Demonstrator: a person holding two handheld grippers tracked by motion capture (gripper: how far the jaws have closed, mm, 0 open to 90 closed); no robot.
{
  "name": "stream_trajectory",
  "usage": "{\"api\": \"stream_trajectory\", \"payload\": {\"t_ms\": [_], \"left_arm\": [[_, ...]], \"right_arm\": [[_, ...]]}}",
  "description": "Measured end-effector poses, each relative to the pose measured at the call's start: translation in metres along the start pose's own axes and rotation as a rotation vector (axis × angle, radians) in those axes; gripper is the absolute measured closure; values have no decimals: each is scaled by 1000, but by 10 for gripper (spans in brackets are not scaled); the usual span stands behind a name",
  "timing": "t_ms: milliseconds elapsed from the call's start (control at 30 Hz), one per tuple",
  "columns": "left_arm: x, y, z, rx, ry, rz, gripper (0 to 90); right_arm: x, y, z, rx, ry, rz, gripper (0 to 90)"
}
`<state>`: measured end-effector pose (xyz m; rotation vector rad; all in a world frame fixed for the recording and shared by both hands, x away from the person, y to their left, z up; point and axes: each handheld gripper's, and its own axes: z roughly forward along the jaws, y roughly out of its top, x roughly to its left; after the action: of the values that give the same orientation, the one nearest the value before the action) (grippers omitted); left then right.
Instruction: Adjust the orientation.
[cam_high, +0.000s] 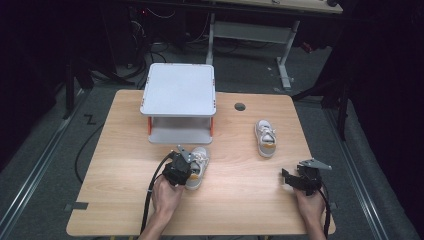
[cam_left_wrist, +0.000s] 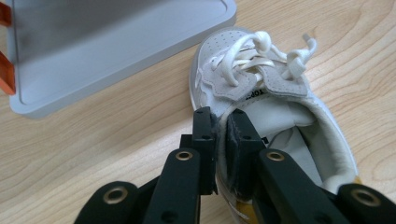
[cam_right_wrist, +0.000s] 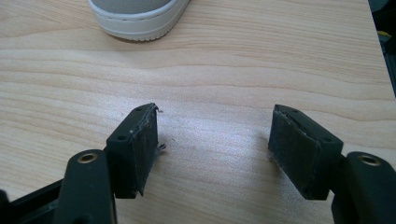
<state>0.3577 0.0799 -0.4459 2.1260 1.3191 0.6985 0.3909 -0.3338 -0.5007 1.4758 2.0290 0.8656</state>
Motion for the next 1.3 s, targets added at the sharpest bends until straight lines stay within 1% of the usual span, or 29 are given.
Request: {"api": "stream_trajectory", "payload": {"t_ms": [67, 100, 133, 167, 200, 233, 267, 300, 333, 367, 400, 433, 467, 500, 533, 567, 600, 633, 667, 700, 767, 800, 833, 933, 967, 1033, 1100, 1233, 1300], "left_arm": [[-2, 1, -1, -3, -12, -1, 818], [-3, 1, -1, -3, -29, -8, 809], [-4, 0, 0, 0, -69, -21, 791], [-4, 0, 0, 0, -69, -21, 782], [-3, -2, 0, -3, -93, -34, 776], [-3, -2, 0, -3, -93, -34, 774], [-1, -3, 0, -12, -118, -66, 769], [-1, -3, 0, -12, -118, -66, 762], [3, -5, 1, -15, -151, -93, 749], [3, -5, 1, -15, -151, -93, 726], [6, -7, 2, -25, -179, -122, 686], [6, -7, 2, -25, -179, -122, 635], [6, -7, 2, -19, -163, -123, 594], [6, -8, 3, -20, -156, -123, 594], [8, -8, 3, -27, -150, -129, 539], [8, -8, 3, -27, -150, -129, 507], [10, -9, 3, -40, -167, -144, 468], [10, -9, 3, -40, -167, -144, 439], [11, -9, 2, -51, -179, -158, 439], [12, -10, 1, -66, -187, -155, 393], [12, -11, 0, -74, -190, -152, 377], [13, -12, 0, -85, -197, -146, 348], [13, -12, 0, -85, -197, -146, 342], [20, -13, -1, -111, -252, -169, 326], [20, -13, -1, -111, -252, -169, 321], [28, -14, -2, -134, -271, -183, 319], [30, -15, -3, -139, -274, -186, 314], [41, -20, -10, -172, -280, -214, 313], [51, -24, -13, -179, -263, -224, 316]], "right_arm": [[0, 0, 0, 0, -1, 0, 331], [0, 0, 0, 0, 0, 0, 331], [0, 0, 0, 0, 0, 0, 331], [0, 0, 0, 0, 0, 0, 331], [0, 0, 0, 0, -1, 1, 331], [0, 0, 0, 0, 0, 1, 331], [0, 0, 0, 0, 0, 2, 331], [0, 0, 0, 0, 0, 2, 331], [0, 0, 0, 0, -1, 2, 331], [0, 0, 0, 0, -1, 2, 331], [0, 0, 0, 0, -1, 2, 331], [0, 0, 0, 0, -1, 2, 331], [0, 0, 0, 0, -1, 2, 331], [0, 0, 0, 0, -1, 2, 331], [0, 0, 0, 0, -1, 2, 331], [0, 0, 0, 0, -1, 2, 331], [0, 0, 0, 0, -1, 2, 331], [0, 0, 0, 0, -1, 2, 331], [0, 0, 0, 0, -1, 2, 331], [0, 0, 0, 0, -1, 2, 331], [0, 0, 0, 0, -1, 2, 331], [0, 0, 0, 0, -1, 2, 331], [0, 0, 0, 0, -1, 2, 331], [0, 0, 0, 0, -2, 3, 331], [0, 0, 0, 0, -2, 3, 331], [0, 0, 0, 1, -2, 3, 331], [0, 0, 0, 1, -2, 2, 331], [0, 0, 0, 0, 0, 2, 332], [0, 0, 0, -2, 2, -5, 338]]}}
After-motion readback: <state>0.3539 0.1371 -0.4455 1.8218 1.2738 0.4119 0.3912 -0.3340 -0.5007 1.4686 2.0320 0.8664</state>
